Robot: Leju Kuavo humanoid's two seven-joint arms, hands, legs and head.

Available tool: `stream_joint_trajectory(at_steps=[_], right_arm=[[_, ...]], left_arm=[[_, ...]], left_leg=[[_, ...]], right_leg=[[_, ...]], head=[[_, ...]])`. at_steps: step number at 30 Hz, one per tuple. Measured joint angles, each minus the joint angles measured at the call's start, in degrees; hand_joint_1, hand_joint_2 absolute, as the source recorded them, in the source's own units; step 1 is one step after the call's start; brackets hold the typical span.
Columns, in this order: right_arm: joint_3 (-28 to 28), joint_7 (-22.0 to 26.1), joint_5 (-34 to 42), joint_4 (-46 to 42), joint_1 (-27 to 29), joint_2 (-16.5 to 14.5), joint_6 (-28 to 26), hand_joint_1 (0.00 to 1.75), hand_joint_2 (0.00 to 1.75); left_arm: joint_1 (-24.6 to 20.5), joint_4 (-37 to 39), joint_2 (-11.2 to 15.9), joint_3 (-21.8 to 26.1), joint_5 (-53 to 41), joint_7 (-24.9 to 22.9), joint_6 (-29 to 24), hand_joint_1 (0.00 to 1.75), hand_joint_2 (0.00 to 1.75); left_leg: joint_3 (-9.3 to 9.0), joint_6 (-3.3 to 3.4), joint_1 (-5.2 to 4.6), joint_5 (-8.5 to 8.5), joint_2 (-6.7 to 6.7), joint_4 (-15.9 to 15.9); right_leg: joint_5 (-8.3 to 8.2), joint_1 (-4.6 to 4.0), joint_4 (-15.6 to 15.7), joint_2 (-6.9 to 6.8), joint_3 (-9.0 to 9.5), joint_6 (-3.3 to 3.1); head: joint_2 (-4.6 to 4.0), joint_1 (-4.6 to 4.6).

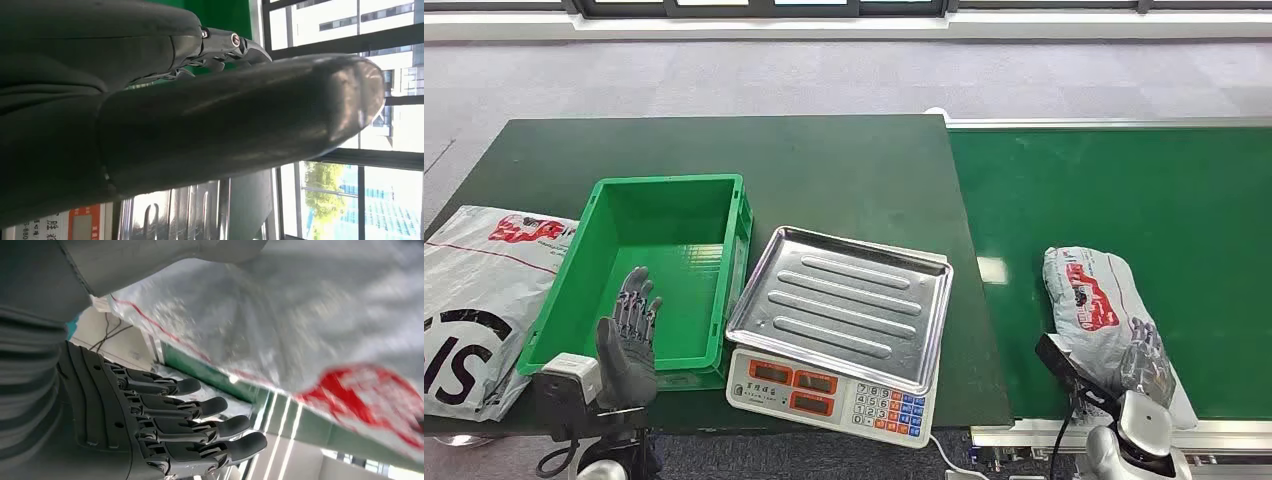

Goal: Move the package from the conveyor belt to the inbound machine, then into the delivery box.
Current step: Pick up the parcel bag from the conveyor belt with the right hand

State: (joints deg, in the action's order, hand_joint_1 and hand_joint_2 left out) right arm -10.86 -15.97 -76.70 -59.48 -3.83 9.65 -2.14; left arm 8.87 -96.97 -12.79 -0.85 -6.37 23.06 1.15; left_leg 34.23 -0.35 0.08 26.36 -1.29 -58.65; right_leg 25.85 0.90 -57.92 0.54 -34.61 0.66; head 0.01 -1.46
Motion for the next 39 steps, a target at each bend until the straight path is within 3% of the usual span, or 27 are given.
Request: stream_joint_trajectory(at_steps=[7,21,22,25,26,30,39], right_arm=[[-0.9,0.9,-1.1,0.0,3.3,-0.4,6.9,0.00,1.75],[-2.7,2.4,-1.0,0.3,4.2,-1.7,9.2,0.00,1.75],[-2.7,2.9,-0.9,0.3,4.2,-1.8,9.6,0.29,1.75],[-2.7,5.5,-0.4,0.8,4.2,-2.3,10.2,1.60,1.75],[-2.7,6.7,-0.1,1.1,4.1,-2.5,10.0,1.75,1.75],[-1.9,10.3,0.9,2.2,3.9,-3.5,9.1,1.75,1.75],[0.1,10.4,1.2,2.3,2.7,-4.7,6.9,1.75,1.75]], left_arm=[[-0.6,0.7,0.1,-0.7,0.0,-0.6,0.3,0.00,0.00],[-2.0,2.2,0.3,-1.5,0.0,-1.0,0.6,0.00,0.00],[-2.0,2.3,0.3,-1.5,0.0,-1.1,0.6,0.00,0.00],[-2.1,2.4,0.3,-1.5,0.0,-1.2,0.7,0.00,0.00],[-2.1,2.4,0.3,-1.5,0.0,-1.2,0.7,0.00,0.00],[-2.1,2.5,0.3,-1.5,0.0,-1.4,0.7,0.00,0.00],[-1.6,1.1,0.1,-1.4,-0.3,-2.1,0.7,0.00,0.00]], left_leg=[[-0.02,0.02,0.00,0.03,-0.01,0.0],[-0.30,0.09,0.00,0.11,0.00,0.0],[-0.32,0.09,0.00,0.11,0.00,0.0],[-0.41,0.10,0.01,0.14,0.05,0.0],[-0.45,0.10,0.01,0.17,0.08,0.0],[-0.65,0.11,0.02,0.25,0.17,0.0],[-0.76,0.05,0.06,0.26,0.29,0.0]], right_leg=[[0.04,0.00,0.0,0.00,0.02,0.02],[0.11,-0.01,0.1,0.00,0.33,0.07],[0.11,-0.01,0.1,0.00,0.35,0.07],[0.11,-0.02,0.1,0.02,0.46,0.07],[0.11,-0.03,0.1,0.05,0.51,0.07],[0.13,-0.04,0.1,0.18,0.70,0.08],[0.09,-0.08,0.1,0.34,0.76,0.08]], head=[[-0.01,0.00],[-0.01,0.00],[-0.01,0.00],[-0.01,0.00],[-0.01,0.00],[-0.01,0.00],[-0.01,-0.01]])
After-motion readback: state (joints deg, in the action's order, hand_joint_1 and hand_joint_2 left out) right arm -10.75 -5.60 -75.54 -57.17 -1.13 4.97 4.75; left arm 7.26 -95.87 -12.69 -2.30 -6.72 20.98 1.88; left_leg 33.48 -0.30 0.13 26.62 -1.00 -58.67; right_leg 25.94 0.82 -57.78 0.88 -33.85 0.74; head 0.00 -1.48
